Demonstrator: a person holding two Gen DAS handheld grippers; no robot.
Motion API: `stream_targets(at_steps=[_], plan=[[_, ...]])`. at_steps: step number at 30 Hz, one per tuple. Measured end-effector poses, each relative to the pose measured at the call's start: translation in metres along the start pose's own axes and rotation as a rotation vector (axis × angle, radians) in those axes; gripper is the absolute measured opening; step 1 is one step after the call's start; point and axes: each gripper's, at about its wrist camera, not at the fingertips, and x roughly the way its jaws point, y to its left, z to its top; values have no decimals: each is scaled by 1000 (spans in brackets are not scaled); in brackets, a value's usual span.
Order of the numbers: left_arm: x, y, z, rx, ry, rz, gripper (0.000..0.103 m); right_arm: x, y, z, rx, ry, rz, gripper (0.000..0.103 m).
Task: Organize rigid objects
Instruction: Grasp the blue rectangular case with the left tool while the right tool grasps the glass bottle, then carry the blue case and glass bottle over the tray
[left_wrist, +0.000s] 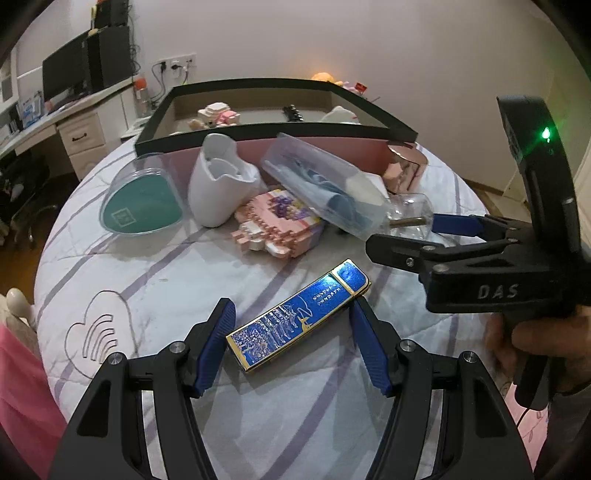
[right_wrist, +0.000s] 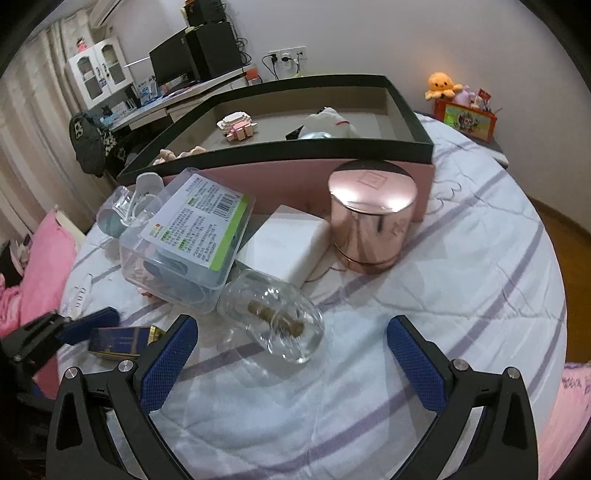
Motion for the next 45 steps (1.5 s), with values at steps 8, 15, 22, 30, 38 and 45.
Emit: stream_targets(at_steps=[8, 15, 22, 30, 38, 45], plan=[[-2, 8, -1, -24, -8, 7, 65, -7, 6, -5, -52, -7, 48, 46], [-7, 12, -1, -33, -22, 8, 65, -24, -1, -15, -14, -12, 63, 46], [-10, 12, 1, -27, -33, 2, 65, -43, -11, -23, 36, -28, 43, 46], [-24, 18, 17, -27, -71, 17, 65, -78, -10, -12, 50, -103, 41, 46], [-40, 29, 51, -8, -129, 52, 65, -89, 1, 21, 12, -163, 56, 46], [-52, 48, 112, 10, -224, 89, 65, -98, 6, 81, -38, -254, 41, 46]])
